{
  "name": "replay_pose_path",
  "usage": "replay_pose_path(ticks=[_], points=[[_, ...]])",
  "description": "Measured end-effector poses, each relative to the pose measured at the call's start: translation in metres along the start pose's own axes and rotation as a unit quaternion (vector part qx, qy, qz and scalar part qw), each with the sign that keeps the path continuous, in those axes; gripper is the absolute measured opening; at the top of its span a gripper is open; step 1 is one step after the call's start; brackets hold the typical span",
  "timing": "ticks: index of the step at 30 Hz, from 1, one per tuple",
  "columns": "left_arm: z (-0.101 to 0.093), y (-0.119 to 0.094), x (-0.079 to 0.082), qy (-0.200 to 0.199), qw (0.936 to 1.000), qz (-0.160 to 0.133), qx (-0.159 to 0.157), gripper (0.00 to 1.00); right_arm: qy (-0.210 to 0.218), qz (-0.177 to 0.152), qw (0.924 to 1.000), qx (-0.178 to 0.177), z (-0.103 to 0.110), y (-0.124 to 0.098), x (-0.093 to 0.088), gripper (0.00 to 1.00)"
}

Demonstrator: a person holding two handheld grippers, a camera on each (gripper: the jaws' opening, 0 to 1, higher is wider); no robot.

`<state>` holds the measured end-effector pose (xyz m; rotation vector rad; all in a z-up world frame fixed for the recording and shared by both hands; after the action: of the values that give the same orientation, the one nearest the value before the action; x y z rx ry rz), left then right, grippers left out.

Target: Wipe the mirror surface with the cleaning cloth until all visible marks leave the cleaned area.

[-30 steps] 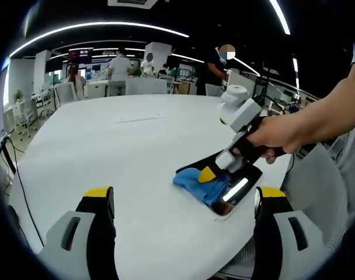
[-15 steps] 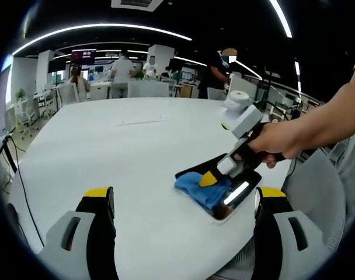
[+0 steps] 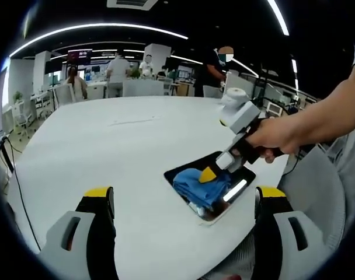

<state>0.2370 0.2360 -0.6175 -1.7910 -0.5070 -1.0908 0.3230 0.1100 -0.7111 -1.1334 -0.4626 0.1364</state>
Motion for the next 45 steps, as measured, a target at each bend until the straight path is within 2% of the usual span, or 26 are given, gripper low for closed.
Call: replay_pose_path(ticks=[6, 10, 12, 16, 25, 27, 30, 33, 36, 39, 40, 45], points=[[-0.014, 0.004, -0.002, 0.012, 0.9999, -0.004, -0.008, 0.99, 0.002, 0.001, 1.0, -0.002, -0.013, -0.004, -0.003, 0.02], [-0.024, 0.011, -0.008, 0.004, 0.9998, 0.007, -0.018, 0.99, 0.007, 0.0, 1.0, -0.003, -0.023, -0.008, -0.006, 0.02], [-0.029, 0.013, -0.01, 0.015, 0.9997, 0.014, -0.015, 0.99, 0.01, -0.001, 0.9999, -0.005, -0.028, -0.01, -0.007, 0.02], [-0.039, 0.017, -0.014, 0.017, 0.9992, 0.021, -0.028, 0.99, 0.011, 0.0, 0.9999, -0.008, -0.036, -0.014, -0.008, 0.02], [-0.056, 0.016, -0.024, 0.019, 0.9987, 0.026, -0.039, 0.99, 0.008, 0.002, 0.9998, -0.016, -0.053, -0.022, -0.01, 0.02], [-0.055, 0.016, -0.025, 0.02, 0.9989, 0.028, -0.031, 0.99, 0.007, 0.002, 0.9998, -0.017, -0.056, -0.023, -0.011, 0.02], [-0.053, 0.021, -0.022, 0.0, 0.9994, 0.026, -0.024, 0.99, 0.007, 0.0, 0.9998, -0.019, -0.061, -0.026, -0.012, 0.02], [-0.054, 0.023, -0.026, 0.022, 0.9991, 0.033, -0.015, 0.99, 0.01, 0.002, 0.9997, -0.021, -0.066, -0.028, -0.012, 0.02], [-0.053, 0.023, -0.022, 0.019, 0.9996, 0.018, -0.012, 0.99, 0.011, 0.002, 0.9996, -0.024, -0.073, -0.031, -0.013, 0.02], [-0.056, 0.023, -0.024, 0.02, 0.9993, 0.021, -0.022, 0.99, 0.016, 0.001, 0.9995, -0.026, -0.081, -0.032, -0.013, 0.02], [-0.058, 0.024, -0.024, 0.033, 0.999, 0.015, -0.025, 0.99, 0.016, 0.001, 0.9995, -0.027, -0.084, -0.034, -0.014, 0.02], [-0.053, 0.023, -0.022, 0.024, 0.9995, 0.015, -0.018, 0.99, 0.021, 0.001, 0.9991, -0.036, -0.099, -0.04, -0.018, 0.02]])
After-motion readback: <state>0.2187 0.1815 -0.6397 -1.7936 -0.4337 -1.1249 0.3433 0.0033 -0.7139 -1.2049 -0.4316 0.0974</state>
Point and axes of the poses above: the point that each gripper's makers call its tool centre point, and the gripper's own axes: y roughly forward along the fingers, z roughly to its left, x roughly out of its top, the point moved 3 cm from there along -y, roughly backward along the fingers, and after that the axes turned 7 degrees about z, right-handed, at the moved point
